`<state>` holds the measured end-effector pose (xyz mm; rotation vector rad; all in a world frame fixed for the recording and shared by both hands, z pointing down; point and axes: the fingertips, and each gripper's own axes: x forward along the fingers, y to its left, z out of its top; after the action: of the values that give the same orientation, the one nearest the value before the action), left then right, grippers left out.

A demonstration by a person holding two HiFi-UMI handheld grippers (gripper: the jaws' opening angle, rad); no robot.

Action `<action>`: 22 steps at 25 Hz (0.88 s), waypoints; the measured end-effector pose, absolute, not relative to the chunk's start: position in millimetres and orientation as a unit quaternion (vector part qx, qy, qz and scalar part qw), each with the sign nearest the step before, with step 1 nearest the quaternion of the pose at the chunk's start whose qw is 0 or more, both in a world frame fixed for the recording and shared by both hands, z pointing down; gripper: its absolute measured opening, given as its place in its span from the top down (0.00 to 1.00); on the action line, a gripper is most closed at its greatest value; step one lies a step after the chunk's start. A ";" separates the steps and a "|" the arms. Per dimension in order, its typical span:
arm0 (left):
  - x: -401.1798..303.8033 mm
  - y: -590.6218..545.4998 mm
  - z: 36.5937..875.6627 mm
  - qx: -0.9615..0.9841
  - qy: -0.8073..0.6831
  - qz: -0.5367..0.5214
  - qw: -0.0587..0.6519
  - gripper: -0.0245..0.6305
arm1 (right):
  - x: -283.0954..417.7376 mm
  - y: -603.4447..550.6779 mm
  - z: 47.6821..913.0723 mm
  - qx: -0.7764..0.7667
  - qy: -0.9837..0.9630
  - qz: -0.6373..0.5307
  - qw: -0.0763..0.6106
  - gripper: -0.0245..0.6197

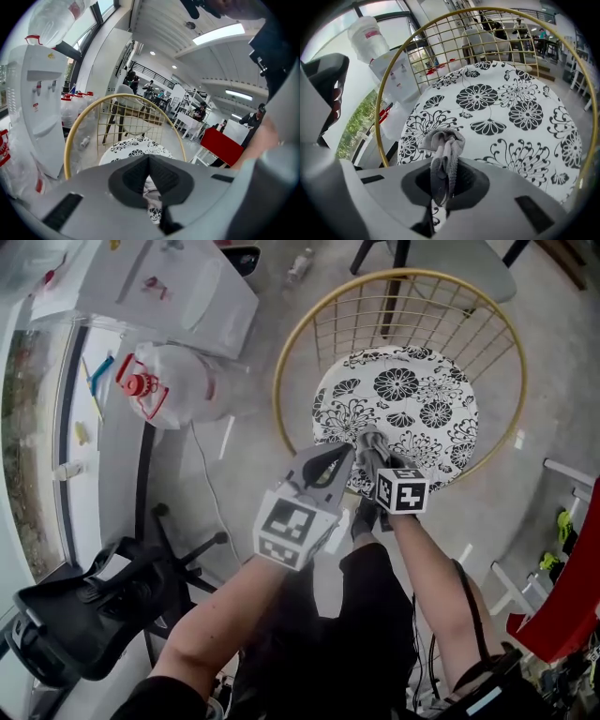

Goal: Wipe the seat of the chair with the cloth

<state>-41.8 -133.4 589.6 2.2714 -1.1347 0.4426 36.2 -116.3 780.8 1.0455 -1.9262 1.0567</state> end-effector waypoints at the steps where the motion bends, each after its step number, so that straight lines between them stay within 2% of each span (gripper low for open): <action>1: -41.2 -130.4 588.8 0.846 -0.423 0.166 0.278 0.95 | 34.7 -105.9 780.7 0.397 -0.742 0.410 0.350 0.93; 13: -47.3 -102.5 577.5 0.840 -0.437 0.168 0.274 0.95 | 25.7 -38.8 769.8 0.369 -0.741 0.433 0.357 0.93; 22: -66.2 -127.0 541.4 0.832 -0.474 0.135 0.255 0.95 | 14.4 -142.4 717.9 0.415 -0.770 0.395 0.281 0.93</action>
<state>-66.2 -127.0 541.4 2.2587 -1.2878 0.3655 14.4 -142.4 717.9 1.1131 -2.0624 1.0595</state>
